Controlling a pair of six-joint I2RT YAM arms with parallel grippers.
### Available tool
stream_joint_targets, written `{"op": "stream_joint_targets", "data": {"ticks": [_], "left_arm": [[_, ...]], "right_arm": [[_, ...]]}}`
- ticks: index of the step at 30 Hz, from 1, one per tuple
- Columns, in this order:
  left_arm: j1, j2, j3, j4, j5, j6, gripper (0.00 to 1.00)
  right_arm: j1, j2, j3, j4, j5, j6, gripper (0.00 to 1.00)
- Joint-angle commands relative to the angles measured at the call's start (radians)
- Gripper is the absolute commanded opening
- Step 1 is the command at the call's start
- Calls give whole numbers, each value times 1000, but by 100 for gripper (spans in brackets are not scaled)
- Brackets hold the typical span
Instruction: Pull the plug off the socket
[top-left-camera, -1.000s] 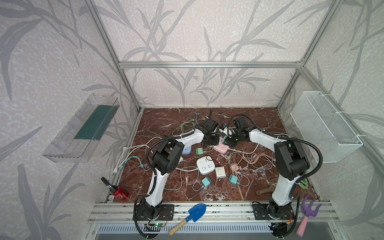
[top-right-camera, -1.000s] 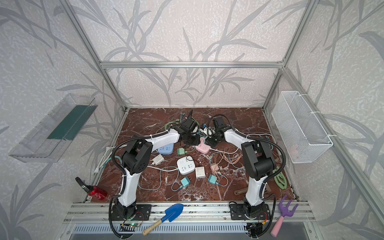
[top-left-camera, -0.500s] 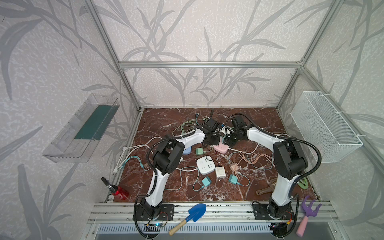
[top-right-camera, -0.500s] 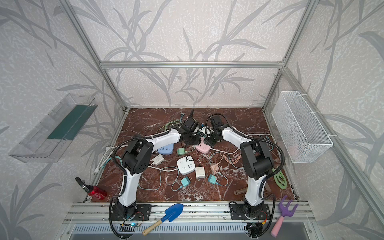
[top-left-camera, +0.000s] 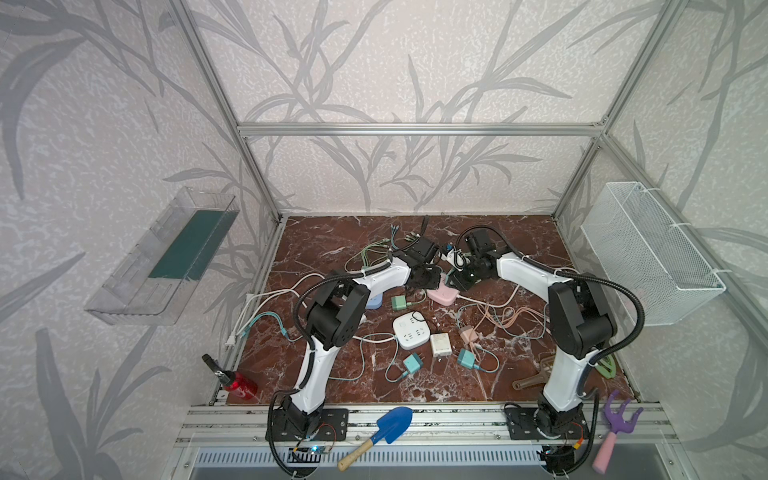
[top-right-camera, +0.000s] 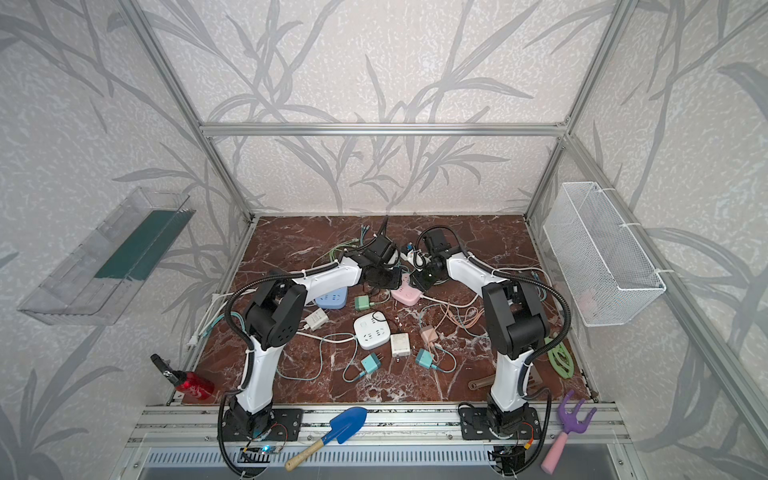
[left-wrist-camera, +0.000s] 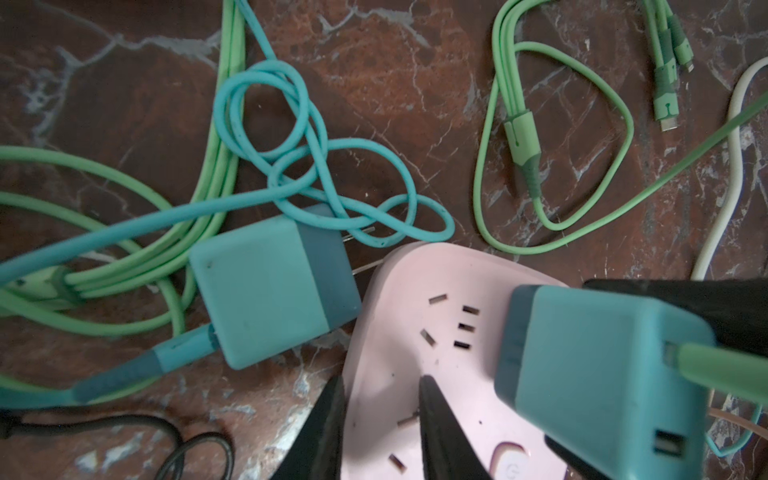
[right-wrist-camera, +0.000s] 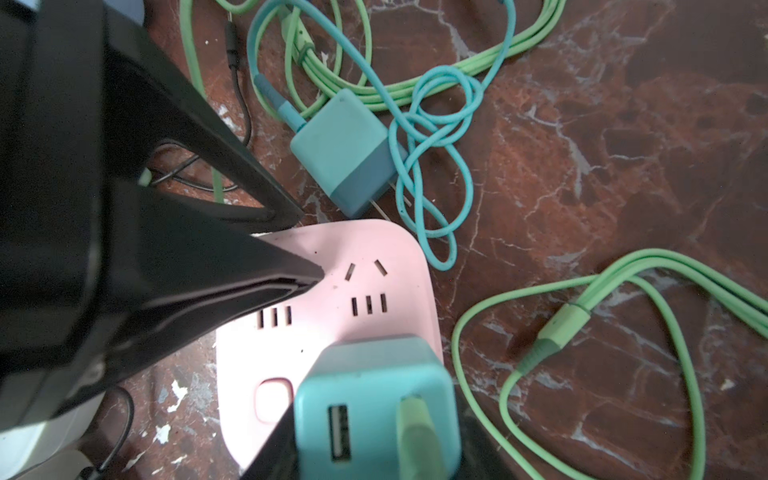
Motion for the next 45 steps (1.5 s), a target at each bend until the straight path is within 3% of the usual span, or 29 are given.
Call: {"op": "stream_joint_targets", "data": {"ticks": [1,5,14,22,32,45], "left_arm": [[-13,56,-29,-107,-23,24,31],[-18,62,-24,-110,-36,25,31],[-34,71,-21,-125,-71,36,31],[-45,73,-29,-128,-99,39,30],[-47,81,-44,-125,-104,40,31],[-45,31,-88,-22,3,-28,31]], "right_arm": [[22,-33,22,66,31,-25,31],[44,-51,-12,81,93,-69,31],[42,-46,6,45,98,-46,31],[5,-67,21,62,-20,40,31],[2,-100,-18,81,-10,38,32],[-40,-98,-2,26,82,71,31]]}}
